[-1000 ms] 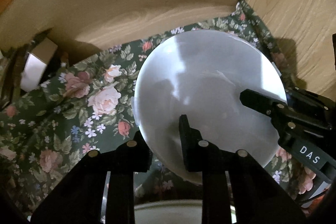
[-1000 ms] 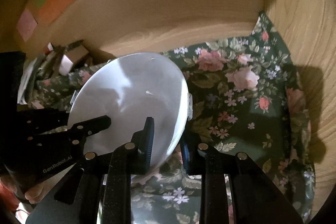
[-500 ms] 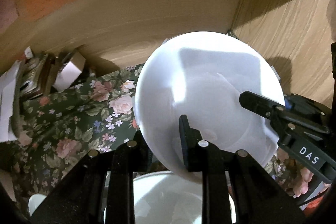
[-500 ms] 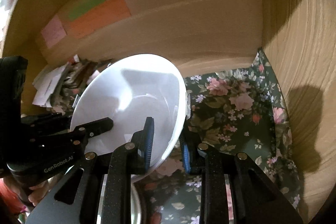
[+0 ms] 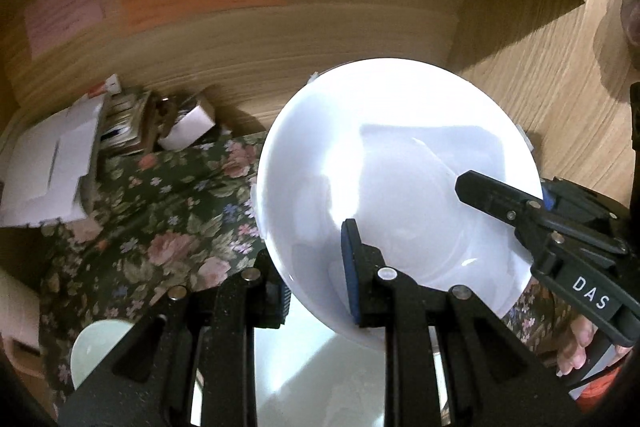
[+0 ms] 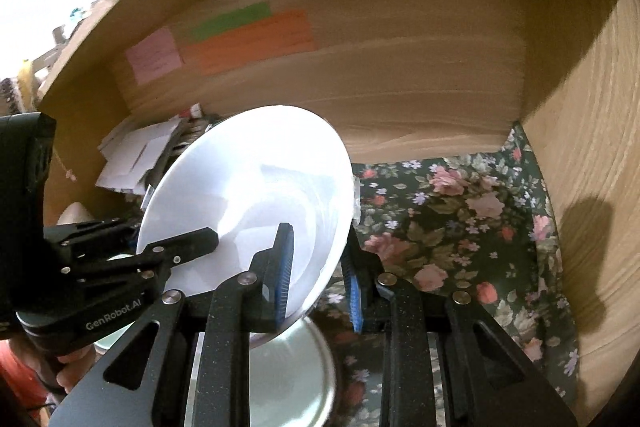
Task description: Organize plates and bowls
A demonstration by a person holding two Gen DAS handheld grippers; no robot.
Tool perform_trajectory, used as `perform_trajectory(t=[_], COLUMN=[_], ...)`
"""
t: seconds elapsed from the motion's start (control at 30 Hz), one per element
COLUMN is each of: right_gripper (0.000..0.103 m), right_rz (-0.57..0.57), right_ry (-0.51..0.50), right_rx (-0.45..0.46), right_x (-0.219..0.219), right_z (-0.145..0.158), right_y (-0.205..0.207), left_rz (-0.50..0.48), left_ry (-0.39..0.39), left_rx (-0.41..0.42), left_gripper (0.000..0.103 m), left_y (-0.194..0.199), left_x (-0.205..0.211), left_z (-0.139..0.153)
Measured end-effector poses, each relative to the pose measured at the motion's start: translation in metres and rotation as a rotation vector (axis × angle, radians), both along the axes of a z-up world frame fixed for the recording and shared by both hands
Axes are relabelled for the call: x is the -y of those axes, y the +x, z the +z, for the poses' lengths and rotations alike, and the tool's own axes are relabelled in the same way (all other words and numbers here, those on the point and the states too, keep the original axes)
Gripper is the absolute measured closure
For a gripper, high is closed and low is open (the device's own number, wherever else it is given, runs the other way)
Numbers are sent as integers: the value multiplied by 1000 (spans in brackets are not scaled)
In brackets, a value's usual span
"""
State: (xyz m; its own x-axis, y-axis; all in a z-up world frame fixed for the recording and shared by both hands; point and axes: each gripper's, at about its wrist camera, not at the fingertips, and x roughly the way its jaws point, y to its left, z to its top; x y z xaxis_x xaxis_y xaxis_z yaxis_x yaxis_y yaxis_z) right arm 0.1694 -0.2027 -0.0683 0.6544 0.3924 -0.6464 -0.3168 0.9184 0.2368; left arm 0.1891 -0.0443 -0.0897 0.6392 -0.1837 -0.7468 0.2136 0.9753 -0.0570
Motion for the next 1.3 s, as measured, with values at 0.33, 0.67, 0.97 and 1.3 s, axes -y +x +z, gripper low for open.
perform_trajectory(t=[0.33, 0.67, 0.97, 1.3], right_gripper=[81, 81, 81, 81], right_rz=[69, 149, 221, 282], right_ry=[10, 41, 45, 31], right_rx=[17, 14, -5, -52], right_x=[-39, -77, -110, -141], right_z=[2, -4, -12, -29], right_y=[-20, -33, -40, -45], left_rz=[61, 144, 216, 282], left_ry=[-4, -7, -21, -55], left_rx=[18, 27, 12, -20], left_gripper=[81, 81, 81, 81], left_y=[-30, -63, -86, -97], left_x=[-38, -80, -114, -150], left_z=[5, 12, 8, -11])
